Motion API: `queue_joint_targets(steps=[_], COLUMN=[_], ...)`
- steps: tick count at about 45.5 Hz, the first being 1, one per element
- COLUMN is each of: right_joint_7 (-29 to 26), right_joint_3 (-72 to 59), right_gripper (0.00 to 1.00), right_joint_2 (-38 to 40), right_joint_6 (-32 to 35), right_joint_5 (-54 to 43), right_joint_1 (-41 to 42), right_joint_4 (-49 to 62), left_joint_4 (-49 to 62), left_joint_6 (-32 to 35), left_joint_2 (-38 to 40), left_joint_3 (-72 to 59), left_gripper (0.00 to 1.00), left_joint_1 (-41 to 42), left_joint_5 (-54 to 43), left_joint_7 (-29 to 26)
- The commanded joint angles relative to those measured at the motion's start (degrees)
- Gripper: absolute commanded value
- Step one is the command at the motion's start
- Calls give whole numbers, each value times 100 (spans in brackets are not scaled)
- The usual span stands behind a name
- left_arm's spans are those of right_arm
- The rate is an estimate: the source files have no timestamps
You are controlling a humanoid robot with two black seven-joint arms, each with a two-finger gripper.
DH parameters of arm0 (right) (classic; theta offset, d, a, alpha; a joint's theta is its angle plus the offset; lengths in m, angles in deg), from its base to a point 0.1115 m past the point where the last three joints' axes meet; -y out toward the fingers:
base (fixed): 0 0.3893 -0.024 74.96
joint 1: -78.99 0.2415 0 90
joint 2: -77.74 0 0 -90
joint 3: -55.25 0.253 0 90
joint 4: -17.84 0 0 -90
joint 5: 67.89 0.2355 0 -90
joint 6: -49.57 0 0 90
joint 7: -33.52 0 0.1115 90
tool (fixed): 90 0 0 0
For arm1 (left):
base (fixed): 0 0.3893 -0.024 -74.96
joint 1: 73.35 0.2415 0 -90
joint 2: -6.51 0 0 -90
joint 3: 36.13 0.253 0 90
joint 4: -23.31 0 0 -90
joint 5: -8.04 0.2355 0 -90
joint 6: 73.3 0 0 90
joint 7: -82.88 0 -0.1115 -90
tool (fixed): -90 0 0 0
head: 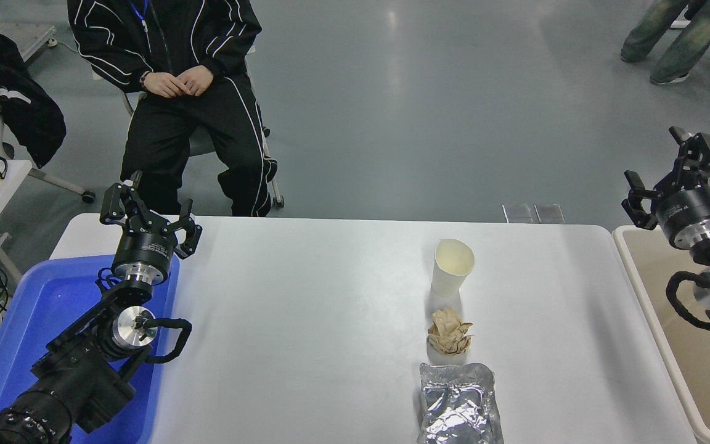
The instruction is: Dispose of the paper cup in the dustbin
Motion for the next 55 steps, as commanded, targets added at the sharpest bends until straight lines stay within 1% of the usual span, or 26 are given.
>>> queue_joint_targets(steps=[1, 2, 5, 6, 9, 10, 13, 16, 18, 22, 28, 34, 37, 40, 43, 45, 47, 55], right_joint_7=[1, 1, 1, 1, 1, 9, 9, 27, 27, 27, 27, 27, 10, -26, -43, -35, -35, -35], right_joint_3=[-2049, -2664, -3626, -4229, -5093, -5671, -6650, -7545, -7837, -7996, -8005, -8067, -8032, -8006, -8006, -8006, -8014, -8023], right_gripper=[99, 99, 99, 99, 99, 99, 99, 99, 99, 99, 99, 99, 99, 99, 99, 99, 99, 99], right_joint_2=[28, 28, 1, 1, 1, -16, -95, -384, -508, -657, -973, -1378, -1729, -1923, -2283, -2669, -2767, -2864], right_joint_6=[-22, -31, -40, -31, 4, 21, 30, 30, 30, 30, 30, 22, -92, -180, -189, -119, -102, -110], right_joint_5=[-817, -976, -1118, -1144, -1162, -1162, -1206, -1669, -2065, -2926, -3798, -3834, -3773, -3764, -3720, -3624, -3553, -3553], right_joint_1=[782, 1063, 1591, 1941, 2409, 2698, 3165, 3587, 3693, 3703, 3694, 3659, 3475, 3281, 2895, 2544, 2403, 2288], right_joint_4=[5, 5, -21, -30, -30, -30, -65, -65, -48, -65, -100, -92, 40, 426, 1137, 1830, 2000, 2009], left_joint_4=[0, 0, 0, 0, 0, 0, 0, 0, 0, 0, 0, 0, 0, 0, 0, 0, 0, 0], left_joint_6=[0, 0, 0, 0, 0, 0, 0, 0, 0, 0, 0, 0, 0, 0, 0, 0, 0, 0], left_joint_2=[0, 0, 0, 0, 0, 0, 0, 0, 0, 0, 0, 0, 0, 0, 0, 0, 0, 0], left_joint_3=[0, 0, 0, 0, 0, 0, 0, 0, 0, 0, 0, 0, 0, 0, 0, 0, 0, 0], left_gripper=[100, 100, 100, 100, 100, 100, 100, 100, 100, 100, 100, 100, 100, 100, 100, 100, 100, 100], left_joint_1=[0, 0, 0, 0, 0, 0, 0, 0, 0, 0, 0, 0, 0, 0, 0, 0, 0, 0], left_joint_5=[0, 0, 0, 0, 0, 0, 0, 0, 0, 0, 0, 0, 0, 0, 0, 0, 0, 0], left_joint_7=[0, 0, 0, 0, 0, 0, 0, 0, 0, 0, 0, 0, 0, 0, 0, 0, 0, 0])
